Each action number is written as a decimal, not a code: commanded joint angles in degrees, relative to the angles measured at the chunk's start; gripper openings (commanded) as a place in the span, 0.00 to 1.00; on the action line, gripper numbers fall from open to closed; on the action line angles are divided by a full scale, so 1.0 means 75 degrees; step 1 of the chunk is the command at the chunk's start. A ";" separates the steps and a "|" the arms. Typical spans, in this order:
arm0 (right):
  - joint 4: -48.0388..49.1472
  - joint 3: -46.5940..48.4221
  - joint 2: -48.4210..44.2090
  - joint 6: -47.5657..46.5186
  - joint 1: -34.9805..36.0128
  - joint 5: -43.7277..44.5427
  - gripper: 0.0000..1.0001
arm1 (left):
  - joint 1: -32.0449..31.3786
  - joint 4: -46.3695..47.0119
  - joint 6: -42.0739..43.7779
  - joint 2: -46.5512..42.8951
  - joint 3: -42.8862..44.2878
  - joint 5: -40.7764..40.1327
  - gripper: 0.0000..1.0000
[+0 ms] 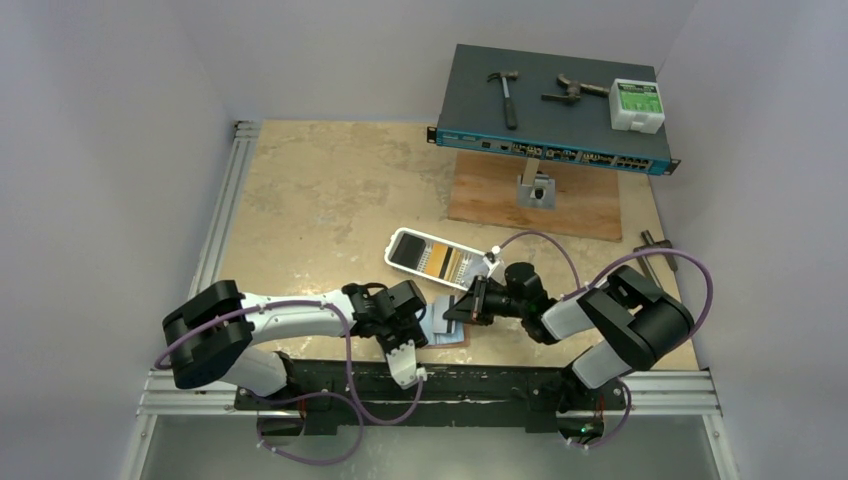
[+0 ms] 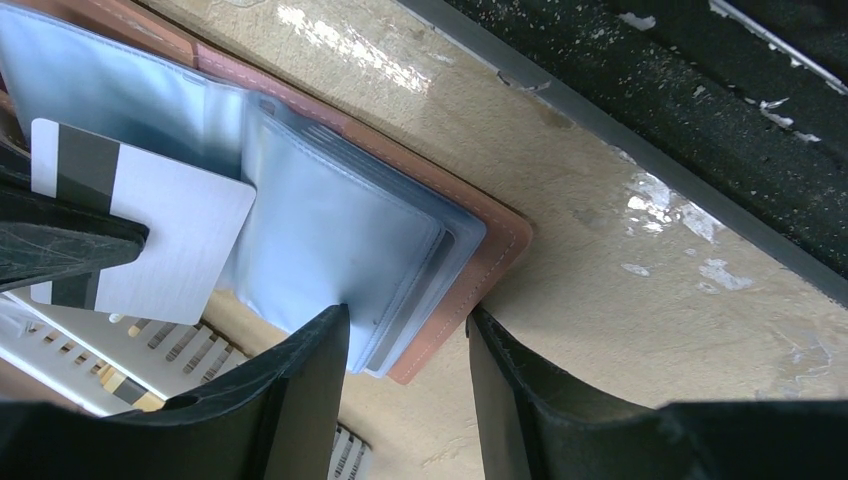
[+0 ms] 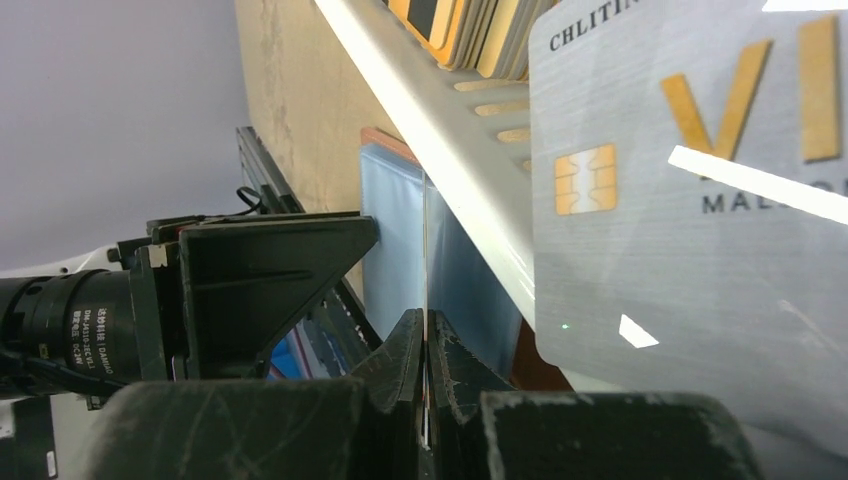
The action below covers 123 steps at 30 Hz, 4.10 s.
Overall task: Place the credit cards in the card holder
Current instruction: Insert the credit card into the card holder.
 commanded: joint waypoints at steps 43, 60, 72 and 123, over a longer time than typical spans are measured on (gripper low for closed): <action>-0.0162 -0.0204 0.0338 0.0089 0.0594 0.0166 0.00 | -0.0367 -0.0346 -0.0631 0.0238 -0.0005 -0.0111 0.45; -0.2243 0.0162 -0.0419 -0.0340 0.0637 0.0790 0.12 | -0.0474 -0.0201 -0.0877 0.0174 -0.0079 -0.0239 0.46; -0.3819 0.0702 -0.1220 -0.0636 0.1050 0.1838 0.33 | -0.0474 -0.0013 -0.0918 0.0110 -0.0193 -0.0316 0.46; -0.6052 0.1470 -0.1728 -0.1197 0.1758 0.2637 0.44 | -0.0485 0.0071 -0.0983 0.0044 -0.0332 -0.0337 0.45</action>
